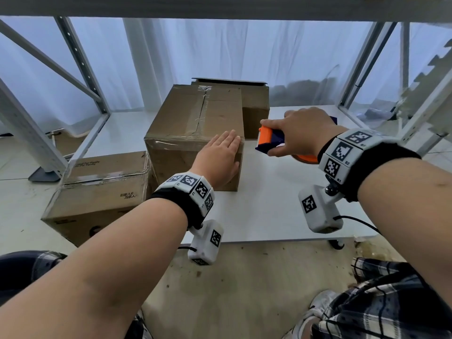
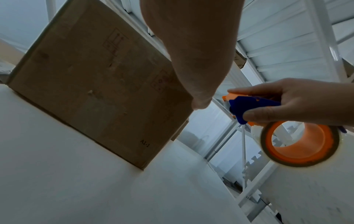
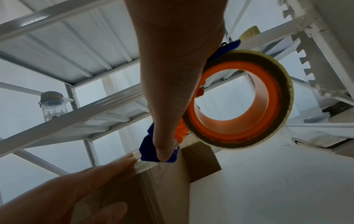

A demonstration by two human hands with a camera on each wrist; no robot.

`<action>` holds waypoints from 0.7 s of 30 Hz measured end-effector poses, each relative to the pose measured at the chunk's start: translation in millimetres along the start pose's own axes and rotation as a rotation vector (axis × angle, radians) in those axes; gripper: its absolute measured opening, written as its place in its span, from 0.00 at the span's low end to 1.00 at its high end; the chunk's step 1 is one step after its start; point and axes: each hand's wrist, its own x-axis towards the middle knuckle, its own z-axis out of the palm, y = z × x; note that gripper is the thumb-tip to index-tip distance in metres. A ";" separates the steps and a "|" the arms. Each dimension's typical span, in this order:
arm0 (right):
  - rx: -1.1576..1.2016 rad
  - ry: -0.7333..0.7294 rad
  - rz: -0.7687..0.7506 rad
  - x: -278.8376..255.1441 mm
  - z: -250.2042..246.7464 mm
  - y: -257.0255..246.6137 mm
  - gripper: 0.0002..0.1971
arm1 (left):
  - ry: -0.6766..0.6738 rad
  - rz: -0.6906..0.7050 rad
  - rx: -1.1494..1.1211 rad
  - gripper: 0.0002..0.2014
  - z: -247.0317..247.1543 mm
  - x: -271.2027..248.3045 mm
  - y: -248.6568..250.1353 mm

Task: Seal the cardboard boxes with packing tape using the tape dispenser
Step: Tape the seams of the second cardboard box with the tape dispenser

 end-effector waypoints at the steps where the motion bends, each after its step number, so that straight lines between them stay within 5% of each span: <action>1: 0.008 -0.001 0.001 0.3 1.4 -0.2 0.38 | 0.004 -0.004 -0.028 0.31 0.6 -0.3 -0.4; 21: 0.038 0.053 -0.034 11.2 27.3 3.2 0.39 | 0.064 0.007 -0.011 0.34 14.2 3.5 1.7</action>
